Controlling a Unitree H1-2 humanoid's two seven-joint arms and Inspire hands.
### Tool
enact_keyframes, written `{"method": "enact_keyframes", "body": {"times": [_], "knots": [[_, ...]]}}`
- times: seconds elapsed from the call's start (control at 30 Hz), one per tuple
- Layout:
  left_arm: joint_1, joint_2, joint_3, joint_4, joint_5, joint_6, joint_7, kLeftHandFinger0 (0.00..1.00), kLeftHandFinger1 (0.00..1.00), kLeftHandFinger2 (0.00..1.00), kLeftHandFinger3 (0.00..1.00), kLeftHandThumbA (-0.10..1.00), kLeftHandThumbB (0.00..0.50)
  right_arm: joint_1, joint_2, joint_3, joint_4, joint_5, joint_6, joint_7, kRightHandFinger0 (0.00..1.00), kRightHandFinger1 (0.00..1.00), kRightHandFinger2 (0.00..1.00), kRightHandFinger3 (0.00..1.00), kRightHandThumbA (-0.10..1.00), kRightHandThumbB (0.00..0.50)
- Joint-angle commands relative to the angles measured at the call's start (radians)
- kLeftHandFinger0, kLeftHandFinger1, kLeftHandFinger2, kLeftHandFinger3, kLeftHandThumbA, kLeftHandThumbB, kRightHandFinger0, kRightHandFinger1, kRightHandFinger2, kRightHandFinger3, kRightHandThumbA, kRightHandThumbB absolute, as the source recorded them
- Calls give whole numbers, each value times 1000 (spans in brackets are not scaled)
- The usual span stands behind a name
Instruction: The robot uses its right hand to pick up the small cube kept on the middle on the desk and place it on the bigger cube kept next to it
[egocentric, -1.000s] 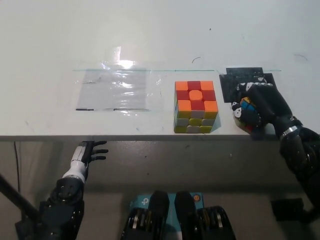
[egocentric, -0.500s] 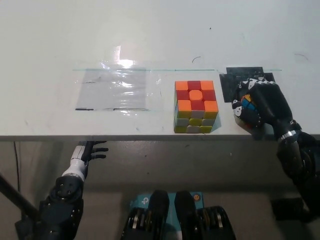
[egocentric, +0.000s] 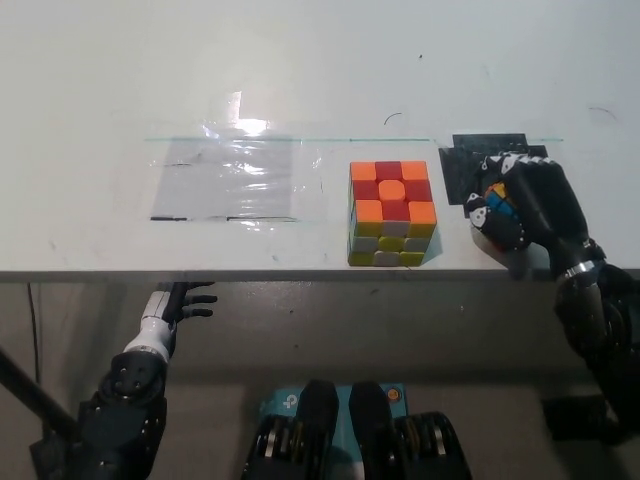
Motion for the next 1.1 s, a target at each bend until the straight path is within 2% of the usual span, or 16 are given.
{"method": "enact_keyframes", "body": {"times": [0.0, 0.07, 0.17, 0.27, 0.37, 0.47, 0.5, 0.57, 0.63, 0.7, 0.77, 0.87, 0.93, 1.07], "knots": [[-49, 21, -2, -16, 2, -41, -5, 691, 684, 785, 804, 1000, 114, -58, -4, -27, -50, -5, -22, -47, 0, 180, 508, 275, -100, 210], [-49, 20, -3, -17, 5, -28, 1, 700, 692, 795, 815, 1000, 127, -64, -7, -31, -69, -8, -25, -51, 0, 162, 494, 261, -100, 222], [-42, 22, -2, -18, 1, -42, -7, 715, 701, 805, 808, 1000, 103, -81, -12, -34, -80, -15, -35, -52, 0, 124, 454, 215, -100, 230], [-36, 18, 1, -20, -1, -40, -2, 709, 688, 788, 791, 1000, 113, -88, -18, -40, -102, -15, -14, -32, 0, 105, 437, 200, -100, 222], [-36, 21, -4, -22, 3, -35, -7, 718, 693, 800, 812, 1000, 112, -113, -22, -54, -126, -15, -16, -37, 0, 65, 391, 160, -100, 243], [-29, 21, -5, -20, 4, -39, -10, 726, 691, 812, 842, 1000, 112, -120, -22, -60, -145, -12, -4, -20, 0, 63, 399, 154, -100, 222], [-26, 22, -7, -25, 7, -35, -6, 722, 690, 810, 840, 1000, 103, -135, -27, -58, -158, -22, -3, -13, 0, 101, 477, 189, -100, 220], [-25, 19, -2, -30, 2, -33, -3, 684, 666, 772, 799, 1000, 96, -150, -27, -61, -163, -18, -8, -10, 0, 136, 512, 221, -100, 232], [-18, 20, -4, -37, 6, -28, 0, 685, 671, 774, 800, 1000, 94, -155, -22, -64, -174, -10, -4, -1, 0, 139, 511, 227, -100, 235], [-20, 22, -8, -22, 9, -42, -2, 705, 685, 776, 792, 1000, 105, -172, -18, -68, -210, -8, 16, 24, 0, 157, 526, 239, -100, 212], [-17, 20, -4, -23, 3, -44, -5, 686, 660, 754, 779, 1000, 99, -185, -15, -67, -211, -12, 3, 18, 0, 150, 521, 242, -100, 232], [-14, 17, 3, -26, -5, -40, -5, 666, 641, 734, 763, 1000, 107, -205, -12, -61, -227, -17, 4, 33, 0, 157, 530, 262, -100, 223], [-6, 17, 1, -32, -3, -42, -8, 686, 664, 764, 795, 1000, 112, -217, -7, -54, -243, -22, 9, 49, 0, 177, 566, 293, -100, 219], [3, 16, -6, -45, 8, -28, 1, 718, 699, 805, 824, 1000, 85, -230, 34, -45, -271, -13, 22, 69, 0, 135, 536, 321, -100, 186]]}}
